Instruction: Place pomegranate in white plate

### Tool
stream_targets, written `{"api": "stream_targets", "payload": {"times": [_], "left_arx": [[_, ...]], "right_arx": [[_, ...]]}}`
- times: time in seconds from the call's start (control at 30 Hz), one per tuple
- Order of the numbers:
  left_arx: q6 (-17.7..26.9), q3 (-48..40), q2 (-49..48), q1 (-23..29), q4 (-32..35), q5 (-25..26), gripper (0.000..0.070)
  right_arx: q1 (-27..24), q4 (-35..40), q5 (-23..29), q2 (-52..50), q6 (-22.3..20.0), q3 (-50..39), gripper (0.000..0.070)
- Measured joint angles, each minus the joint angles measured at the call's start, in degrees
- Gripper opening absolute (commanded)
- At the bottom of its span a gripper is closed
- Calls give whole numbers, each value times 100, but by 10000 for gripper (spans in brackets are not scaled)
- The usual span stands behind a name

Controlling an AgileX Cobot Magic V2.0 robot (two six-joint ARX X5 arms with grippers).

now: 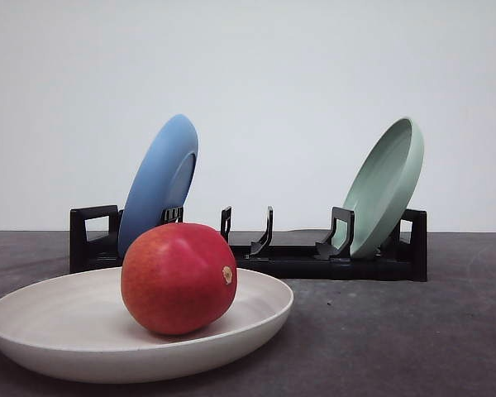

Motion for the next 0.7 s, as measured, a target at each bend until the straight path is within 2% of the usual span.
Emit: {"api": "stream_targets", "payload": {"times": [0.7], "left_arx": [[0,0,0,0,1,2,0]], "right_arx": [[0,2,0,0,0,0,19]]}}
